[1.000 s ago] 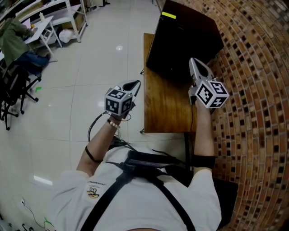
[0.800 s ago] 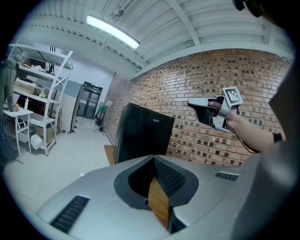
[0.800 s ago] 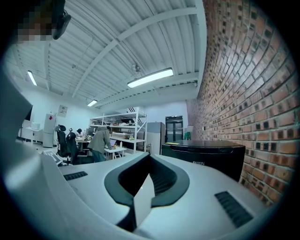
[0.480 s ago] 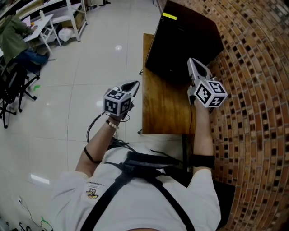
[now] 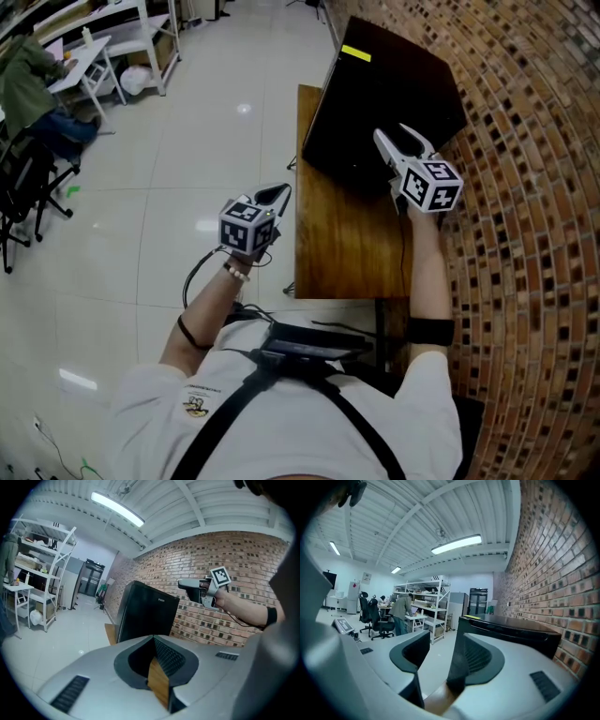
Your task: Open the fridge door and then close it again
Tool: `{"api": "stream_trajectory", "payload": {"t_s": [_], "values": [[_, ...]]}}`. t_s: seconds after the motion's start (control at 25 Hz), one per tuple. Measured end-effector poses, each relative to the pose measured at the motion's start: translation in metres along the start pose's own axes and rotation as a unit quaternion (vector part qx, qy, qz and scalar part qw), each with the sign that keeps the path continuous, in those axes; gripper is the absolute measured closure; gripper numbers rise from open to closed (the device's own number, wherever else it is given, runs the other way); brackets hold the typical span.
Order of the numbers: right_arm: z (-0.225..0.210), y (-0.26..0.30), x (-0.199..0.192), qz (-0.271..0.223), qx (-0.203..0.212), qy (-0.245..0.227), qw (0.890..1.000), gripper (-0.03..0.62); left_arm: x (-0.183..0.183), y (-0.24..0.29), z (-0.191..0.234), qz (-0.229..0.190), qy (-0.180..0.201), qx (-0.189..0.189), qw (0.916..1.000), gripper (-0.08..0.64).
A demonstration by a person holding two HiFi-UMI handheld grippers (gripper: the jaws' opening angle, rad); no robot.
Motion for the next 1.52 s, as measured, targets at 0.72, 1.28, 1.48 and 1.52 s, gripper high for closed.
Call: {"api": "stream_trajectory", "payload": {"t_s": [0.72, 1.28, 1.48, 1.52], "values": [[-0.086, 0.158, 0.034, 0.155, 0.002, -0.116, 0.981, 0.308, 0.027, 0.029, 0.079, 0.001, -0.017, 0.002, 0.9999, 0.558], [-0.099, 0.206, 0.029, 0.256, 0.011, -0.211, 0.943, 0.374, 0.029, 0.030, 0.119, -0.004, -0.043, 0.023, 0.9988, 0.558], [-0.097, 0.211, 0.029, 0.273, 0.013, -0.224, 0.935, 0.467, 0.027, 0.027, 0.123, -0.002, -0.044, 0.027, 0.9987, 0.558], [-0.097, 0.212, 0.030, 0.278, 0.009, -0.232, 0.932, 0.484, 0.026, 0.026, 0.124, -0.002, -0.044, 0.027, 0.9986, 0.558]]}}
Point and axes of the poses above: the fingertips, and each gripper's own axes: y forward along the fingers, z to its left, x out of its top, the point moved 8 cm from there along -y, backward along the fingers, and after that the axes turned 10 degrees about x, right-handed, at the moved point
